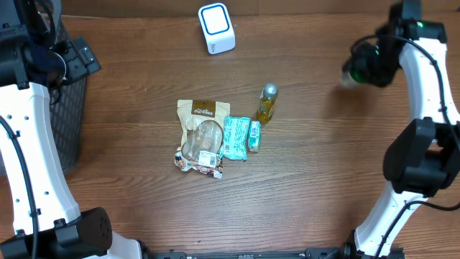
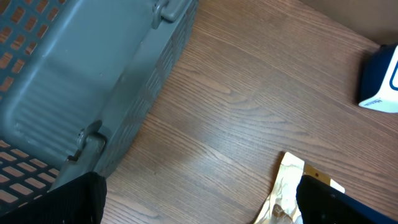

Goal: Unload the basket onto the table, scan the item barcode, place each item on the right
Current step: 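Carry the jar with the right gripper to the table's right side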

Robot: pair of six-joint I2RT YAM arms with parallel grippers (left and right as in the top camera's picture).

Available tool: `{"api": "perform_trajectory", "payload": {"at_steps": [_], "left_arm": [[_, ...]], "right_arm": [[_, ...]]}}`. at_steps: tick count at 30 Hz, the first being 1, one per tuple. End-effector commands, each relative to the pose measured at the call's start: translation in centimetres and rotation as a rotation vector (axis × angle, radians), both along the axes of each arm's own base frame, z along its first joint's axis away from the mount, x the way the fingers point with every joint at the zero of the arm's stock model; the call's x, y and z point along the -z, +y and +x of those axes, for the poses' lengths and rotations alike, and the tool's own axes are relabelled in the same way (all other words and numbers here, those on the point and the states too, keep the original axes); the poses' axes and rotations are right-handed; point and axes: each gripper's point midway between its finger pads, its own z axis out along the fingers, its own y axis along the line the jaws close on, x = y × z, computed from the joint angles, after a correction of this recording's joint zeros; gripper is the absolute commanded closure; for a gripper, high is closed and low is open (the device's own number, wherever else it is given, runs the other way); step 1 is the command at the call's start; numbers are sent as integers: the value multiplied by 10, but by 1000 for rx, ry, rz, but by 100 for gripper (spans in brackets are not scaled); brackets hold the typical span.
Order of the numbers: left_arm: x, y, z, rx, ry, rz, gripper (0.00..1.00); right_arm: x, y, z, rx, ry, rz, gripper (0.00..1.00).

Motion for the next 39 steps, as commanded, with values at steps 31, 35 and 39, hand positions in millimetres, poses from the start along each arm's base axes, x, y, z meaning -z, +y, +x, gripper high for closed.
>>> {"api": "perform_trajectory", "payload": {"at_steps": [31,35,39], "left_arm": [[-1,-1,2,6,-4,-2,0],[-1,-1,2,6,-4,-2,0],[-1,-1,2,6,-4,-2,1]], "right_arm": [[63,-30,-70,140,257,-9,27],[65,-26,-71,130,266,-19,25],[66,-33,-70,164,272,-107,14]]}}
